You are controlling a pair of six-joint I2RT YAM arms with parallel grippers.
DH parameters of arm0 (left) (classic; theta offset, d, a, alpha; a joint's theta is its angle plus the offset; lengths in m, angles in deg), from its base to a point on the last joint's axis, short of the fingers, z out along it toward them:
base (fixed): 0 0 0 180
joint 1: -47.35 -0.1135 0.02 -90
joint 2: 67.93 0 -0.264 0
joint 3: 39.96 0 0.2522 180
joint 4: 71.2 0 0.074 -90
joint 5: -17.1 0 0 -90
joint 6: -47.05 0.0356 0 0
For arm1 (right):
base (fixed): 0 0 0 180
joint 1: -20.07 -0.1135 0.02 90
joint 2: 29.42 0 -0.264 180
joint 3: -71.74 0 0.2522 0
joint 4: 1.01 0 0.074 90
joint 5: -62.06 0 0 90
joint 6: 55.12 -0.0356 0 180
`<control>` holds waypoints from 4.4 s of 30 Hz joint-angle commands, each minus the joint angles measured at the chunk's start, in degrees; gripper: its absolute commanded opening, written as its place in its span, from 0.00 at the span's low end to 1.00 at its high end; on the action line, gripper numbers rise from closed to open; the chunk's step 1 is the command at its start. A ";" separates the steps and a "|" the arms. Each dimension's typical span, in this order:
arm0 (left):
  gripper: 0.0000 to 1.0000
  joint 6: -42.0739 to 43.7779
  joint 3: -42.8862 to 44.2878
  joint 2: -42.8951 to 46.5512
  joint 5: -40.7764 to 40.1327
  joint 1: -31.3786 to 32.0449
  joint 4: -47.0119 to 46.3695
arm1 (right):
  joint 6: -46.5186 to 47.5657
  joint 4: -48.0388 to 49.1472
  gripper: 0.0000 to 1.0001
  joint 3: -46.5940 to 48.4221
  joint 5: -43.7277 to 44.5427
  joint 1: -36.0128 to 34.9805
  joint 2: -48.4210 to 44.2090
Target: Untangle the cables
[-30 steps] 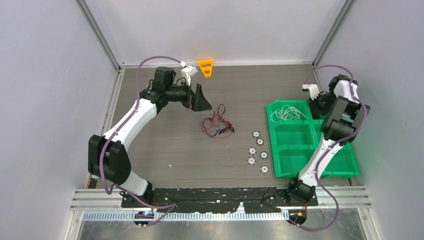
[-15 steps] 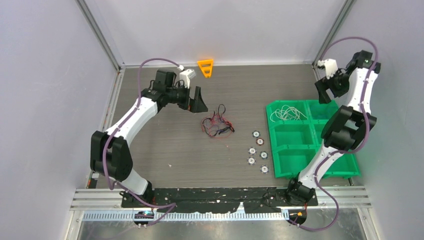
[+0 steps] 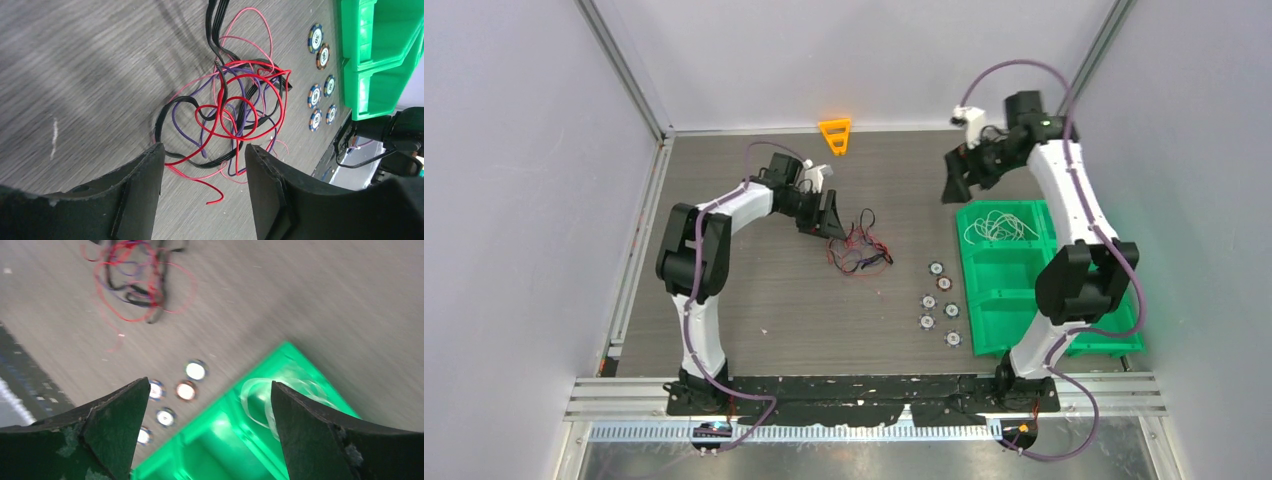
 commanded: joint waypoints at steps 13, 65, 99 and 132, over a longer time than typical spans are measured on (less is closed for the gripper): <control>0.00 -2.01 -12.32 9.00 4.09 -1.09 -5.20 | -27.14 34.90 0.83 -17.86 1.96 -24.71 12.03; 0.58 -2.24 -13.41 12.00 -4.99 10.09 -15.37 | -38.34 46.14 0.05 -31.00 -11.47 -27.45 10.28; 0.39 23.87 -21.56 25.03 -3.17 6.72 -14.22 | -34.61 47.66 0.05 -32.21 -14.31 -27.56 5.54; 0.00 10.18 -1.98 42.34 -8.61 -0.01 1.73 | -30.96 41.61 0.06 -28.18 5.25 -29.29 12.87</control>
